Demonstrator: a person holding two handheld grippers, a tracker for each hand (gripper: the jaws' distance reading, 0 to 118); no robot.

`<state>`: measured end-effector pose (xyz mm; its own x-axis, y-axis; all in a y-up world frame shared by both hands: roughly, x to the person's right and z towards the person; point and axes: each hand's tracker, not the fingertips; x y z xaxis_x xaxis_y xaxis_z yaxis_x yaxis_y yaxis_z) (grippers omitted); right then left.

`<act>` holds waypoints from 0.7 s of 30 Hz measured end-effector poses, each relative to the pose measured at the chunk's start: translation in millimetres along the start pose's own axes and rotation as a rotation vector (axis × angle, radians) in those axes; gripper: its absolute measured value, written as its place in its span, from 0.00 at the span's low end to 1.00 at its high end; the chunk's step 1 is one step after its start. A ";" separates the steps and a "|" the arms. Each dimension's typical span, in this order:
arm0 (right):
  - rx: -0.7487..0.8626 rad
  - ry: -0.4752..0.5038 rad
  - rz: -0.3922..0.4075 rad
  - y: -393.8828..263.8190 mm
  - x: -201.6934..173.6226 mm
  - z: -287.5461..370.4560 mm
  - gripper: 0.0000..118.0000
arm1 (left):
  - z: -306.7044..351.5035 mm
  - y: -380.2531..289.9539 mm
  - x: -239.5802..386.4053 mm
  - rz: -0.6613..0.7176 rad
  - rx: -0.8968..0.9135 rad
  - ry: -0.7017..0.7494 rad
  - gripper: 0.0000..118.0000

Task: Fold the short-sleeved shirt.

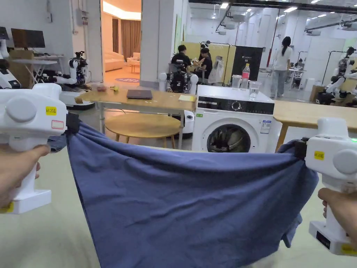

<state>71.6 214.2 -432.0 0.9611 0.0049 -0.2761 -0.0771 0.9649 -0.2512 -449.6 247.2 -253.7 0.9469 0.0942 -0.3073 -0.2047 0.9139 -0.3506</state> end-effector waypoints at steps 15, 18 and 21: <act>0.097 -0.043 0.049 89.4 -17.2 -55.6 0.07 | -40.8 84.0 -27.8 0.008 0.053 0.076 0.00; 0.103 -0.054 0.052 77.9 -20.9 -61.4 0.07 | -47.7 73.6 -28.7 0.006 0.049 0.081 0.00; 0.082 -0.055 0.050 52.9 -21.9 -63.3 0.07 | -54.0 48.8 -28.2 0.002 0.030 0.073 0.00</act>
<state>29.7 248.5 -498.0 0.9699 0.0663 -0.2342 -0.1058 0.9813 -0.1605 -499.6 267.8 -309.9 0.9258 0.0686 -0.3718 -0.1985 0.9252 -0.3236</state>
